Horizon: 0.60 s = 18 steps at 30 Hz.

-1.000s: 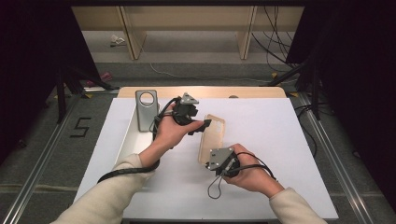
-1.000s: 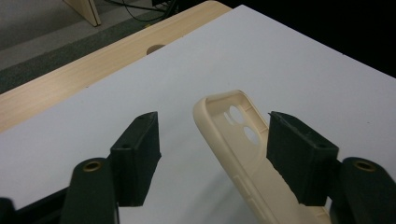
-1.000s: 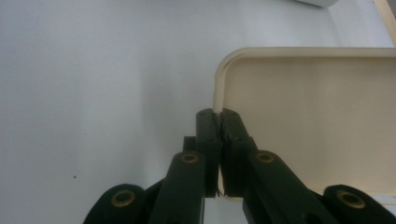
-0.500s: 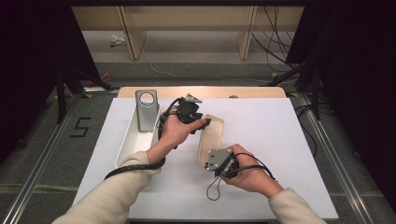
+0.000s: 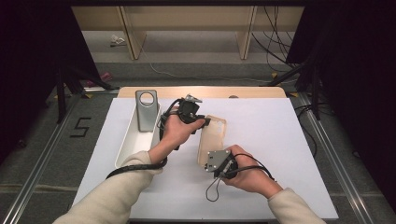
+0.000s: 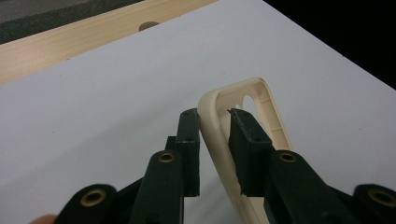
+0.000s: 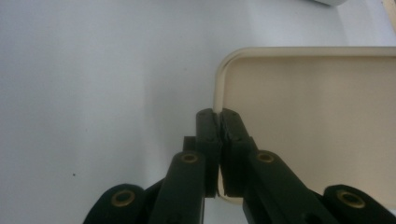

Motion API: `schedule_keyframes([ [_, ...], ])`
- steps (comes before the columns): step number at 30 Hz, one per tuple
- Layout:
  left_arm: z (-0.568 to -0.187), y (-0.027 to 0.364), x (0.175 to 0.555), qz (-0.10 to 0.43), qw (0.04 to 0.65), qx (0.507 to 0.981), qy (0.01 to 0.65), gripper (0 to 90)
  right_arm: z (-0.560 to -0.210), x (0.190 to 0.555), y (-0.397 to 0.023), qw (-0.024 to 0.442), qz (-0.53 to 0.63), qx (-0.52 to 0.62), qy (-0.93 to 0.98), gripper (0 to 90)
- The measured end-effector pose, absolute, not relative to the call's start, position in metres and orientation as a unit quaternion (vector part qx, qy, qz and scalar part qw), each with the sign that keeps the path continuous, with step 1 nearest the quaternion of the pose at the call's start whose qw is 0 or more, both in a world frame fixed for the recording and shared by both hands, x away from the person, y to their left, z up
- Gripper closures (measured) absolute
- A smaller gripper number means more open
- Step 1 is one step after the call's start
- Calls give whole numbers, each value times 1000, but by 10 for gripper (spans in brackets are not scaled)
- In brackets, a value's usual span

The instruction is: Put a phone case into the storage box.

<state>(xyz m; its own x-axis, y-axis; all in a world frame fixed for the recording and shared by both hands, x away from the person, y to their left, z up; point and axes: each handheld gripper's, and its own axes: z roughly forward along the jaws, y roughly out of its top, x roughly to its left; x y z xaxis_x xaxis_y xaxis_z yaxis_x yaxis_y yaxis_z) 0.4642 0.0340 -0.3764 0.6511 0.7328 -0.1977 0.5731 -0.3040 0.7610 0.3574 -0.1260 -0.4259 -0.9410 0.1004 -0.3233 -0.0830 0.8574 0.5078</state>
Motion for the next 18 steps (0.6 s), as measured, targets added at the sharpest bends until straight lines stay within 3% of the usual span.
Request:
schedule_keyframes([
  [15, -369, 30, 458, 55, 460, 781, 418, 817, -433, 360, -124, 167, 258, 14, 952, 876],
  [18, -365, 28, 455, 71, 462, 789, 399, 823, -433, 363, -125, 168, 266, 19, 949, 841],
])
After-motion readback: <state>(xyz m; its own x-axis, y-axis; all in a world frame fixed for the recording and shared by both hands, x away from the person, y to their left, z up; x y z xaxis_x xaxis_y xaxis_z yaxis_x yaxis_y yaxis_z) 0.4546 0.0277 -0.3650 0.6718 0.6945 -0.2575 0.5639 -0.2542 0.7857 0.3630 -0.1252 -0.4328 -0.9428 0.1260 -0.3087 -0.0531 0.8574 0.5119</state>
